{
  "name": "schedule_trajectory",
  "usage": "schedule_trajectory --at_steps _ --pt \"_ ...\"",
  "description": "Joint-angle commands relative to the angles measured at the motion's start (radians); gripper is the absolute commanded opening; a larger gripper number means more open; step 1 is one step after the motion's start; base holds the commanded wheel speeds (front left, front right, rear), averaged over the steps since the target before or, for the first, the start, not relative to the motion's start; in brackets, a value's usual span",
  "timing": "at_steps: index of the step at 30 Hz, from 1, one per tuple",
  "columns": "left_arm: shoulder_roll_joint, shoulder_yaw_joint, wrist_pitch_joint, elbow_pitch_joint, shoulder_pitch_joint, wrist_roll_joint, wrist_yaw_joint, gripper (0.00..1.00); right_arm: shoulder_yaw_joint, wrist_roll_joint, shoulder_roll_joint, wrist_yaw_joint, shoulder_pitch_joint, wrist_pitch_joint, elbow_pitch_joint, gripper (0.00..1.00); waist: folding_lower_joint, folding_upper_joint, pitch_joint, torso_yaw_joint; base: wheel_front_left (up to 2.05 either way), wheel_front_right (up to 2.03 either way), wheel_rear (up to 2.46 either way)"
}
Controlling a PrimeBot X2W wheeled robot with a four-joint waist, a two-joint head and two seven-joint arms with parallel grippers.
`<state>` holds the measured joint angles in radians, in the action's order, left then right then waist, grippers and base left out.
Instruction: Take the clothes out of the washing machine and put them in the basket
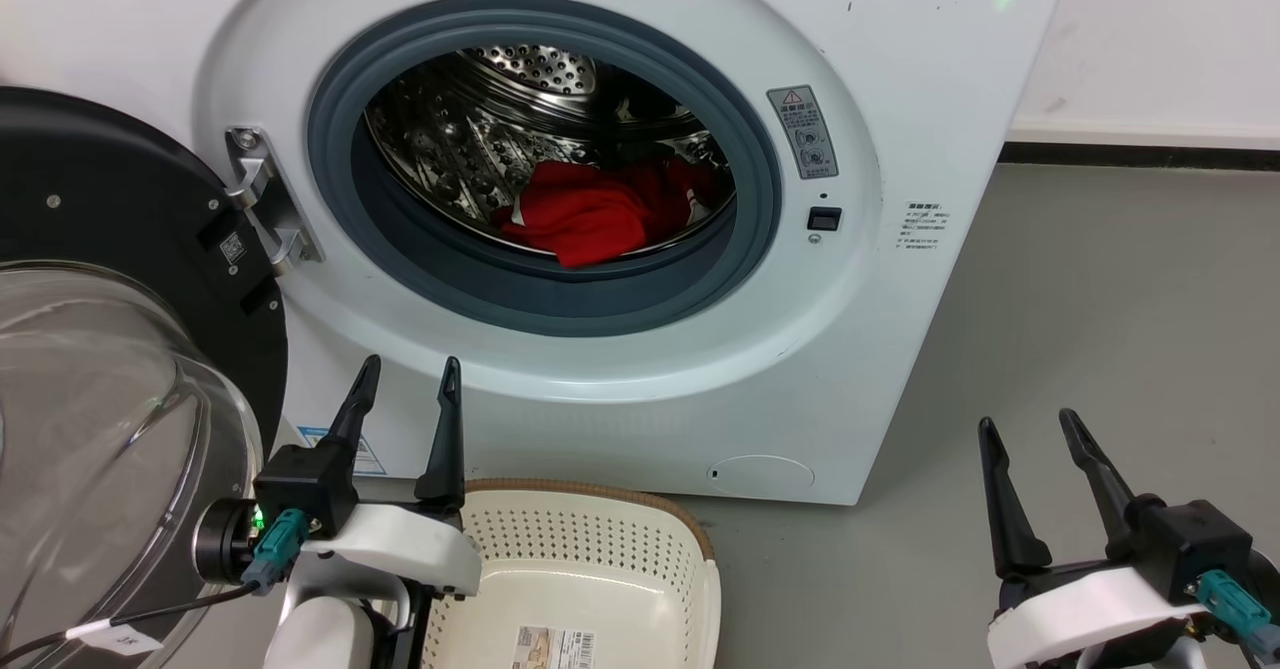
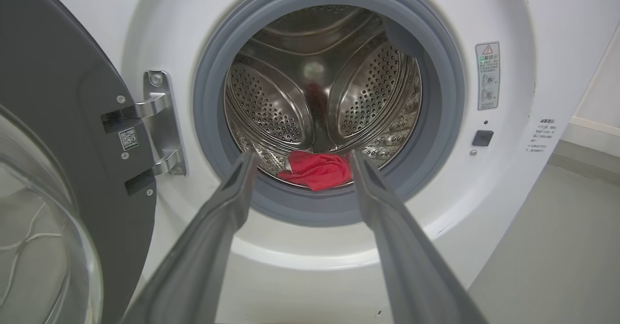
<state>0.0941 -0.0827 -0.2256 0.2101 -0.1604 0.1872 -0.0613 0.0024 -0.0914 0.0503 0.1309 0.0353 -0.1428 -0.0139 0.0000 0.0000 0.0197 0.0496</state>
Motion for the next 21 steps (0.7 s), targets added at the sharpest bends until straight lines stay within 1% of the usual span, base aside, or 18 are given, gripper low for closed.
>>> schedule_trajectory --at_steps 1,18,21 --pt "0.002 0.003 -0.011 -0.008 -0.016 -0.023 -0.006 1.00 0.003 0.014 0.000 0.000 0.007 -0.010 0.010 1.00 0.0000 0.0000 0.003 0.001 0.00 0.00 0.00" --pt "-0.018 0.023 -0.042 0.017 -0.022 -0.125 -0.025 1.00 0.000 0.071 0.000 0.000 0.017 -0.034 0.014 1.00 0.0000 0.0000 0.016 0.007 0.00 0.00 0.00" --pt "-0.020 0.027 -0.040 0.021 -0.021 -0.121 -0.025 1.00 -0.002 0.065 0.000 0.000 0.017 -0.033 0.010 1.00 0.0000 0.0000 0.016 0.007 0.00 0.00 0.00"
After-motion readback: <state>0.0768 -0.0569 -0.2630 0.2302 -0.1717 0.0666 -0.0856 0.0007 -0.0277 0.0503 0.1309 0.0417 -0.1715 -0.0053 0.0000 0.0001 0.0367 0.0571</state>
